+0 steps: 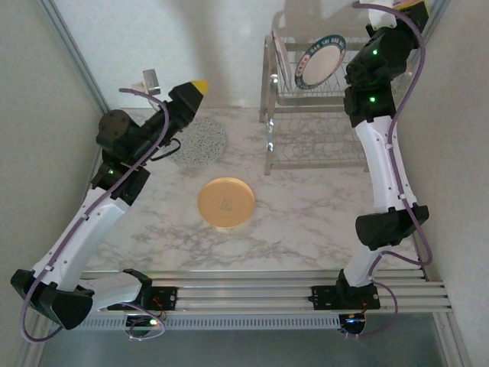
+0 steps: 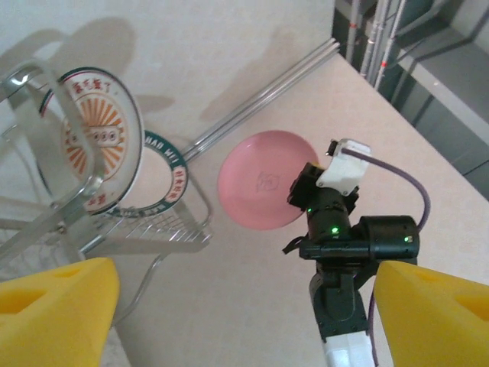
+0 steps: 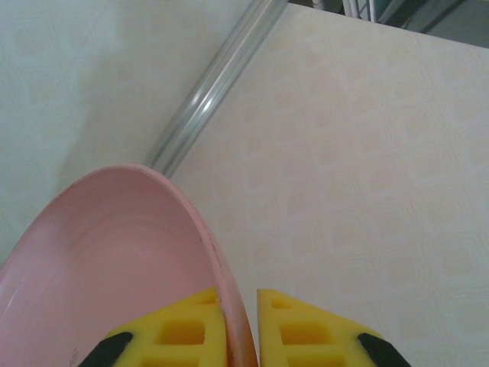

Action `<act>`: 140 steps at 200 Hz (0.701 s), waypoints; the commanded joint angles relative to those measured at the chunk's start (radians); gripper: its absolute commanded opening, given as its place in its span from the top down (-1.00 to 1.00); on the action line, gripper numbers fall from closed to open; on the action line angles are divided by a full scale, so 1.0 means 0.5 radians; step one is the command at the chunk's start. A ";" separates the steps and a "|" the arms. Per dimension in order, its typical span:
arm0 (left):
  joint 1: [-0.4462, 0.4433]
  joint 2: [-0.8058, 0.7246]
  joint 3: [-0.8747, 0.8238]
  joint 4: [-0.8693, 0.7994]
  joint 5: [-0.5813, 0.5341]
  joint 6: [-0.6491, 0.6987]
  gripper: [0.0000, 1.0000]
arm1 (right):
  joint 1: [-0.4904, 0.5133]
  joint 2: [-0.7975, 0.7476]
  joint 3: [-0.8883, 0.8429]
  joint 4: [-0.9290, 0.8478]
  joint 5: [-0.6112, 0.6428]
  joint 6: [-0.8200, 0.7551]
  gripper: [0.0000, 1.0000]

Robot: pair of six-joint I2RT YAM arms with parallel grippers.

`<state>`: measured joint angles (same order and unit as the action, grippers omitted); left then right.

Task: Unload the plates from the dish rack

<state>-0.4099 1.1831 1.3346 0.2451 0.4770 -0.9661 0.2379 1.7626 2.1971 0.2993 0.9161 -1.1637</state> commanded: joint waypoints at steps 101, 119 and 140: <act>-0.289 0.327 0.363 -0.228 0.102 0.309 -0.74 | -0.016 -0.769 -0.160 -0.954 -0.186 1.385 1.00; -0.337 0.376 0.411 -0.308 0.077 0.373 -0.74 | -0.024 -0.893 -0.208 -1.172 -0.355 1.672 1.00; -0.383 0.441 0.494 -0.402 0.059 0.434 -0.75 | -0.024 -1.004 -0.264 -1.342 -0.543 1.926 1.00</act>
<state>-0.5755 1.3781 1.5177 0.1139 0.5053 -0.8238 0.2314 1.3098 2.0911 -0.2188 0.7856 -0.4633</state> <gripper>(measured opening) 0.872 0.131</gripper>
